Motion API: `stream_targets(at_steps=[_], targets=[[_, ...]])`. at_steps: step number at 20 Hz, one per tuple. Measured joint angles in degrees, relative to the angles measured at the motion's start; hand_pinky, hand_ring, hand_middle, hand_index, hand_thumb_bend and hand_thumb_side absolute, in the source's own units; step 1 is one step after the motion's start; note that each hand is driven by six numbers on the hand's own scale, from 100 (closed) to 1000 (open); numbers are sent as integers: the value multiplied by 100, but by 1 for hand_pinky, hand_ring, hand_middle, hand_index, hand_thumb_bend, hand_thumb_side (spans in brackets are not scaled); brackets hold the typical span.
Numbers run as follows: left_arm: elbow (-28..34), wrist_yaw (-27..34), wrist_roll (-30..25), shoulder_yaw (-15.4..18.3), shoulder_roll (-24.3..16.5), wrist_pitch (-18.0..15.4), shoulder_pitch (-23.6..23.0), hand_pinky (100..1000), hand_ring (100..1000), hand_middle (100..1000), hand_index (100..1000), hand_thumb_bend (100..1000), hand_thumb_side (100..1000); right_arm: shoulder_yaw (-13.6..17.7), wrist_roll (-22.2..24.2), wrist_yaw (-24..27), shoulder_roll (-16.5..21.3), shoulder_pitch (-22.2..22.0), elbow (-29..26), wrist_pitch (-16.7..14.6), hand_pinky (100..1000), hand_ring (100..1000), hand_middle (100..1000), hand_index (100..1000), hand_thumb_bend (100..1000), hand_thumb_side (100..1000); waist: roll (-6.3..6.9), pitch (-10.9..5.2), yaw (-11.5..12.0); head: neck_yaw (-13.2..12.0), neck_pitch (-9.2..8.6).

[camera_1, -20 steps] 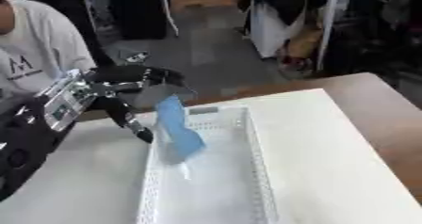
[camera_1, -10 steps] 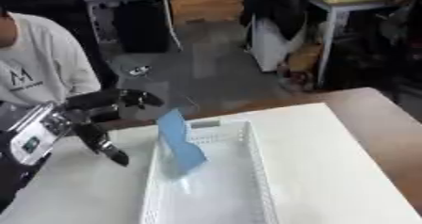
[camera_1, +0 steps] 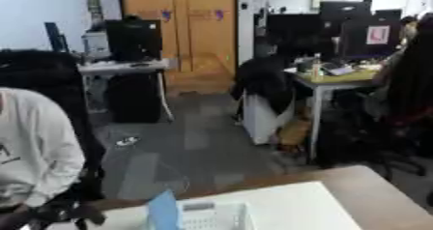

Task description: Pick up objects on the table and place them in the box.

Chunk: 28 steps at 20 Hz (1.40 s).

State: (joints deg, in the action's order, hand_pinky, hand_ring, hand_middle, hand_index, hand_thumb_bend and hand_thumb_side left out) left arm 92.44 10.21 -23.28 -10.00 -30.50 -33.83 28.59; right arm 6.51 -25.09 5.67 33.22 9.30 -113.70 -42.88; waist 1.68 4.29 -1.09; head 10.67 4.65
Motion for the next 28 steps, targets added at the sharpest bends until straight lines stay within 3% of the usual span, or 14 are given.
stream_targets(at_steps=[5, 8, 11, 14, 15, 18, 20, 22, 28], targets=[[1421, 999, -288, 173, 319, 338, -323, 503, 651, 763, 878, 981, 979, -52, 276, -577, -11, -260, 0, 111, 258, 514, 631, 676, 100, 787, -111, 0, 226, 552, -743], [1916, 1389, -504, 189, 347, 529, -323, 502, 649, 773, 884, 971, 977, -157, 808, -1061, -44, -386, 0, 226, 248, 521, 672, 690, 100, 793, -178, -17, 337, 601, -1090], [2075, 1592, -652, 208, 344, 615, -280, 494, 618, 779, 867, 944, 970, -250, 1278, -1365, -51, -410, 0, 272, 253, 523, 691, 680, 100, 769, -210, -48, 379, 587, -1319], [2102, 1694, -667, 299, 344, 547, -277, 502, 606, 771, 858, 934, 967, -262, 1430, -1417, -54, -413, 0, 239, 255, 526, 696, 682, 100, 767, -232, -77, 396, 546, -1405], [2104, 1702, -655, 334, 344, 497, -277, 496, 541, 708, 828, 921, 969, -262, 1455, -1422, -54, -413, 0, 237, 254, 527, 688, 680, 100, 768, -232, -81, 394, 546, -1406], [2107, 1663, -697, 403, 340, 399, -278, 510, 542, 722, 839, 929, 970, -260, 1573, -1478, -54, -409, 0, 250, 255, 529, 689, 676, 100, 760, -232, -81, 388, 547, -1392], [2111, 1588, -794, 433, 339, 391, -281, 513, 547, 746, 832, 923, 967, -259, 1663, -1519, -54, -404, 0, 255, 247, 506, 630, 662, 100, 759, -232, -81, 373, 548, -1378], [2112, 1536, -858, 444, 338, 403, -287, 514, 541, 748, 834, 925, 966, -248, 1736, -1549, -54, -387, 0, 282, 247, 506, 626, 660, 100, 759, -229, -81, 366, 558, -1351], [2113, 1421, -967, 506, 337, 464, -330, 524, 518, 752, 836, 909, 960, -244, 1994, -1674, -54, -380, 0, 380, 245, 510, 690, 673, 100, 760, -212, -80, 339, 604, -1316]])
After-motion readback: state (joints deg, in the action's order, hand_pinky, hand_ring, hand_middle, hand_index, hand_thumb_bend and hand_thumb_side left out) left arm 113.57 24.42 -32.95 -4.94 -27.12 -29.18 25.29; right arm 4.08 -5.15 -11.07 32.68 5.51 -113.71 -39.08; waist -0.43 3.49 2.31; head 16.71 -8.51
